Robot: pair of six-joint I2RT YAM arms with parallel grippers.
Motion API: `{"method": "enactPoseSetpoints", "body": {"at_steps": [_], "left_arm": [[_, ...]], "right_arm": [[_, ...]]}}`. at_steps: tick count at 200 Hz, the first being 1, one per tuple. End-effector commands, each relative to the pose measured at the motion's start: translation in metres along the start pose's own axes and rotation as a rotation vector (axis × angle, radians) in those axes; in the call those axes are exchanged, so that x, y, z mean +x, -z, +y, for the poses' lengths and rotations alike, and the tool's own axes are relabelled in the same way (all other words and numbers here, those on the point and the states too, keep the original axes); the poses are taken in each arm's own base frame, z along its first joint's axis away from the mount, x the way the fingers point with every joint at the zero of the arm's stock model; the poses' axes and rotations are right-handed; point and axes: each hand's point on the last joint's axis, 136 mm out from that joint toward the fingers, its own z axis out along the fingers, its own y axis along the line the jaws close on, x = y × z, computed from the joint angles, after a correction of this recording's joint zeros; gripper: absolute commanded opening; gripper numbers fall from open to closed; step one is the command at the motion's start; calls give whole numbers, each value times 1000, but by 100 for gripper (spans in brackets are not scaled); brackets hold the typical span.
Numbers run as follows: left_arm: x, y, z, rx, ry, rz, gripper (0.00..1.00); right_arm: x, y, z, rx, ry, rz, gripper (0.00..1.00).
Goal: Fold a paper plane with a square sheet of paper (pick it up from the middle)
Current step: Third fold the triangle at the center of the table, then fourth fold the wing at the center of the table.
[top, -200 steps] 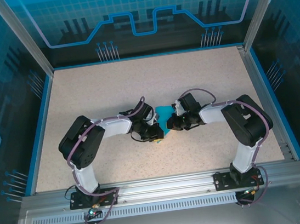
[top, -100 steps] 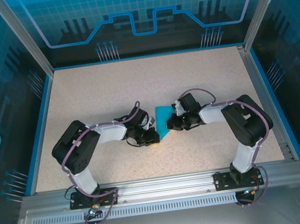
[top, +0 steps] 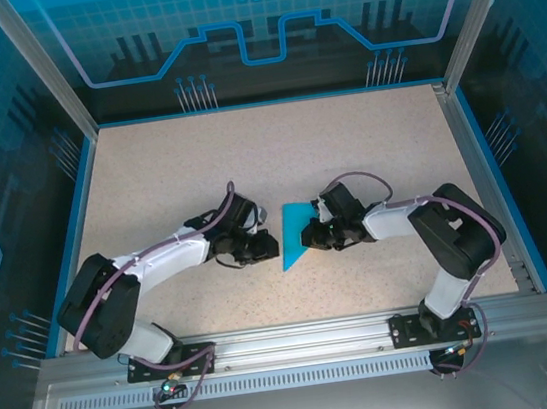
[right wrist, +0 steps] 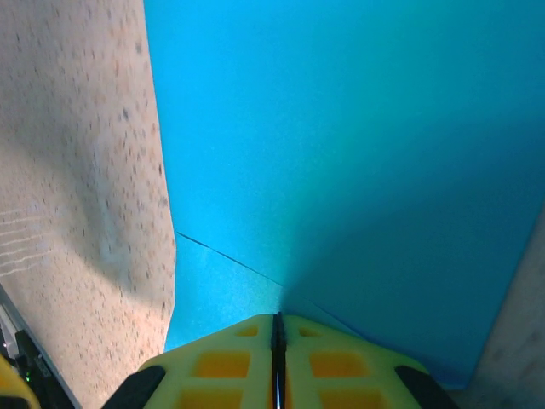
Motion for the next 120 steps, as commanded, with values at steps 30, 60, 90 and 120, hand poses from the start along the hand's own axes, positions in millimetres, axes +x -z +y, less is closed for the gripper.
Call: {"method": "enactPoseSetpoints", "body": {"at_steps": [30, 60, 90, 120], "left_arm": [[-20, -11, -26, 73, -34, 28, 22], [-13, -31, -32, 12, -113, 89, 20], [-21, -47, -15, -58, -45, 56, 18], [-27, -52, -7, -92, -19, 34, 17]], "right_arm": [[-2, 31, 16, 53, 17, -35, 17], [-11, 49, 3, 73, -9, -74, 27], [-12, 55, -13, 72, -50, -79, 34], [-11, 48, -9, 18, -52, -56, 37]]}}
